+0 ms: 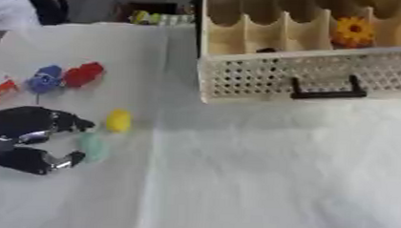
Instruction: Pick up objects from table and place into drawer.
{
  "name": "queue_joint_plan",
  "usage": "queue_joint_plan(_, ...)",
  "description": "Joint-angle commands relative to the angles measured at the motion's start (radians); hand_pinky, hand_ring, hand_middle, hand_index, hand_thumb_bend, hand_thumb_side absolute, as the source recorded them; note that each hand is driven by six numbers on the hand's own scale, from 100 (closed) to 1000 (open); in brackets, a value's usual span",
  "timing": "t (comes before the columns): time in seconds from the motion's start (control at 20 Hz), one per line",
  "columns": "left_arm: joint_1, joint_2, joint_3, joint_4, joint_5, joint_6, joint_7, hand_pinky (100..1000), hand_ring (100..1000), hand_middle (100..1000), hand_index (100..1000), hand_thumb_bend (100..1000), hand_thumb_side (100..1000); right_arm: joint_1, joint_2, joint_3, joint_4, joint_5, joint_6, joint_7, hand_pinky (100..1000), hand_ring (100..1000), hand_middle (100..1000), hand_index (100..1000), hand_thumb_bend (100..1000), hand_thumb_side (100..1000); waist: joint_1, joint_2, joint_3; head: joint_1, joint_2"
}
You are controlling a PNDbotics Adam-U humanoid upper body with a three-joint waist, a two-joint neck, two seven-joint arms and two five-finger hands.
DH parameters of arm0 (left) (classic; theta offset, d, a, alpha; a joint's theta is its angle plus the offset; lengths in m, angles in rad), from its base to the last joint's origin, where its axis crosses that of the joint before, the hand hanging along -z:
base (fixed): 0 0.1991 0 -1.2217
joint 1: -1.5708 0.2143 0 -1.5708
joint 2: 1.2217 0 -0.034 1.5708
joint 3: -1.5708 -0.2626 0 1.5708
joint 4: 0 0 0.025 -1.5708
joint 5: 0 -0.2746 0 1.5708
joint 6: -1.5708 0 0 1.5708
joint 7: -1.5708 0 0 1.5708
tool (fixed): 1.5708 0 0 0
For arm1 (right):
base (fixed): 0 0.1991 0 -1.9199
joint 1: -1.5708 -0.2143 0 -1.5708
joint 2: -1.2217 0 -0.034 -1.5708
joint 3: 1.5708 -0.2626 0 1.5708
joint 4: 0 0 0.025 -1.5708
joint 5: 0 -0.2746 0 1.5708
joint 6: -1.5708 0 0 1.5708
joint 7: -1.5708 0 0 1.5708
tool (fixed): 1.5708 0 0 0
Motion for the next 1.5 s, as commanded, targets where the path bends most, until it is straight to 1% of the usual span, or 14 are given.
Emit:
queue_joint_plan(0.05, -0.019, 0.015, 0.006, 0.010, -0.008, -0.010, -0.003, 581, 779, 804, 1000, 246, 1000, -0.007, -0.013, -0.016, -0.011, -0.004, 0.005, -0.001, 576, 512, 258, 683, 366, 955, -0.004, -0.017, -0.001, 0.006, -0.008)
queue_joint_plan(0.25, -0.024, 0.009, 0.003, 0.020, -0.013, -0.022, -0.012, 585, 780, 801, 1000, 259, 1000, -0.005, -0.008, -0.018, -0.011, -0.003, 0.010, -0.003, 576, 512, 258, 681, 365, 951, -0.003, -0.015, -0.004, 0.007, -0.009)
queue_joint_plan(0.3, -0.025, 0.008, 0.002, 0.021, -0.013, -0.027, -0.016, 585, 780, 801, 1000, 260, 1000, -0.004, -0.007, -0.019, -0.011, -0.003, 0.012, -0.004, 576, 511, 258, 680, 346, 947, -0.002, -0.014, -0.004, 0.008, -0.009)
queue_joint_plan(0.35, -0.026, 0.007, 0.001, 0.021, -0.014, -0.031, -0.019, 584, 779, 800, 1000, 263, 1000, -0.002, -0.006, -0.020, -0.011, -0.002, 0.014, -0.005, 576, 511, 257, 680, 364, 948, -0.002, -0.014, -0.005, 0.008, -0.008)
queue_joint_plan(0.85, -0.037, -0.002, -0.008, 0.025, -0.032, -0.056, -0.035, 584, 767, 785, 999, 284, 1000, 0.004, 0.008, -0.024, -0.011, -0.002, 0.031, -0.010, 576, 511, 259, 675, 361, 942, 0.002, -0.012, -0.010, 0.010, -0.010)
queue_joint_plan(1.05, -0.040, -0.004, -0.013, 0.018, -0.032, -0.064, -0.039, 575, 754, 763, 972, 286, 1000, 0.006, 0.010, -0.027, -0.011, -0.003, 0.038, -0.016, 575, 510, 262, 672, 359, 938, 0.003, -0.012, -0.012, 0.011, -0.008)
queue_joint_plan(1.25, -0.043, -0.002, -0.011, 0.007, -0.030, -0.063, -0.029, 549, 728, 728, 924, 242, 1000, 0.007, 0.011, -0.027, -0.011, -0.004, 0.041, -0.018, 576, 509, 262, 671, 361, 936, 0.003, -0.013, -0.011, 0.010, -0.007)
queue_joint_plan(1.3, -0.043, 0.001, -0.007, 0.004, -0.030, -0.058, -0.019, 531, 711, 708, 905, 210, 1000, 0.008, 0.013, -0.027, -0.011, -0.004, 0.043, -0.018, 576, 509, 263, 670, 362, 934, 0.003, -0.014, -0.011, 0.010, -0.007)
queue_joint_plan(1.5, -0.039, 0.016, 0.004, -0.008, -0.024, -0.036, 0.025, 506, 690, 687, 886, 174, 1000, 0.013, 0.017, -0.028, -0.011, -0.003, 0.052, -0.015, 577, 509, 265, 670, 363, 934, 0.003, -0.016, -0.009, 0.011, -0.006)
